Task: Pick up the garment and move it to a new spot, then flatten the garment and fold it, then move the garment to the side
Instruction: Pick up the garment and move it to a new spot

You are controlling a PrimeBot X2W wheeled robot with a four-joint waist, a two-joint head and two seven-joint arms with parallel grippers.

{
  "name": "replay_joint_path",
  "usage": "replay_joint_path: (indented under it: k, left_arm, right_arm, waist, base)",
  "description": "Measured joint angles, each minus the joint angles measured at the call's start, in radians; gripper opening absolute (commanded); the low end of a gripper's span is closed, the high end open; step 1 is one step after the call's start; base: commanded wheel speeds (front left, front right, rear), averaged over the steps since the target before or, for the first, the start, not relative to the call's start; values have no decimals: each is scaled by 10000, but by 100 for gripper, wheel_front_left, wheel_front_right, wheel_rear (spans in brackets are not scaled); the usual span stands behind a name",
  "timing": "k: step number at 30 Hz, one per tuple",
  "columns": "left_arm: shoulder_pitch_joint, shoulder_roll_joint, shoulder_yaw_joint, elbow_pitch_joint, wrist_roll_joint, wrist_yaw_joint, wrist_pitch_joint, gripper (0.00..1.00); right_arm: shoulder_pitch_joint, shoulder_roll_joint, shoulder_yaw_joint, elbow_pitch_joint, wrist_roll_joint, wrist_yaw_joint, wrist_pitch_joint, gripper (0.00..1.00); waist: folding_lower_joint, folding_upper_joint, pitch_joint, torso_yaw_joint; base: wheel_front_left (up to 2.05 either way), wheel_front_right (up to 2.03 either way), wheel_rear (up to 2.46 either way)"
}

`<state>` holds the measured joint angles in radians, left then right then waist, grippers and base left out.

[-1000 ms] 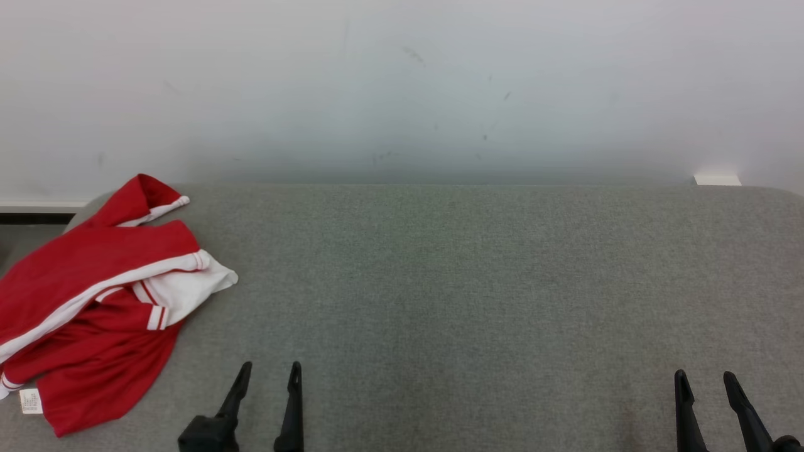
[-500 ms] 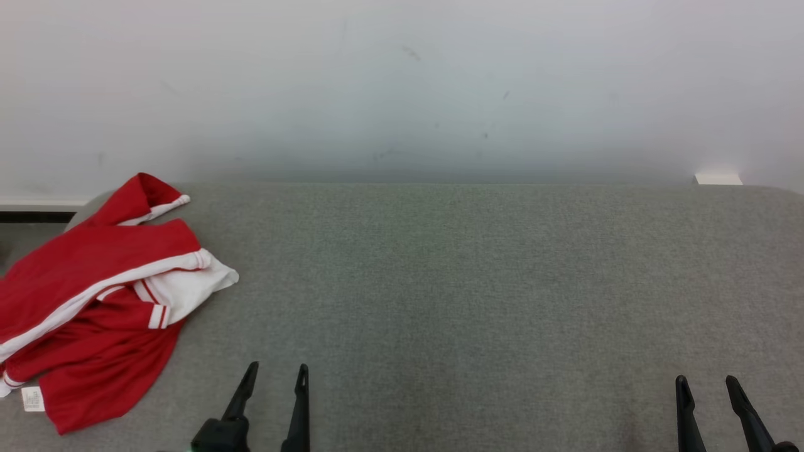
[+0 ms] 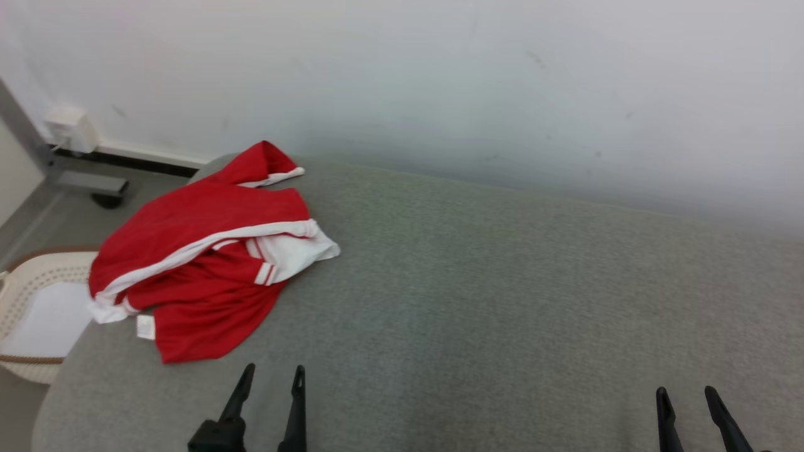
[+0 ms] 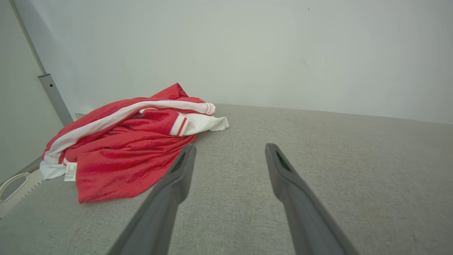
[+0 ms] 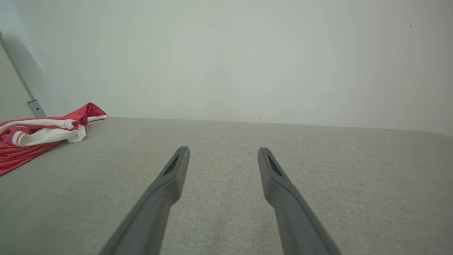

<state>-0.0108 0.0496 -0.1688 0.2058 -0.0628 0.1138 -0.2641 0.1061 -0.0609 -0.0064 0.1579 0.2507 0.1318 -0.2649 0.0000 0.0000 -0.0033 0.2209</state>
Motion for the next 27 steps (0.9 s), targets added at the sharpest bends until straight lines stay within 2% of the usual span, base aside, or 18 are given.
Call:
replay_joint_path:
  k: [6, 10, 14, 18, 22, 27]
  left_arm:
    - [291, 4, 384, -151, -27, 104, 0, 100]
    - [471, 6, 591, -249, -92, 125, 0, 100]
    - [316, 0, 784, -428, -244, 96, 2, 100]
    - [-677, 111, 1087, -533, -251, -35, 0, 100]
    - [-2062, 589, 1524, -150, -267, -165, 0, 100]
    - [-4175, 1206, 1653, 1116, -238, -372, 267, 100]
  right_arm:
    - [-126, -75, 679, 100, 0, 0, 2, 100]
    - [-409, -232, 857, 102, 31, 0, 2, 100]
    - [-605, -420, 917, 23, 31, 0, 2, 100]
    - [-869, -838, 867, -180, 29, 0, 2, 100]
    - [-1170, -1396, 667, -520, 25, 0, 0, 100]
    - [-1316, -2186, 295, -1024, 12, 0, 2, 100]
  waist:
    - [0, 0, 46, 1266]
    - [0, 0, 255, 1836]
    - [0, 0, 737, 2017]
    - [1, 0, 1382, 2053]
    - [1, 0, 2168, 2034]
    - [1, 0, 3275, 2009]
  base:
    - [0, 0, 0]
    - [0, 0, 0]
    - [0, 0, 0]
    - [0, 0, 0]
    - [0, 0, 0]
    - [0, 0, 0]
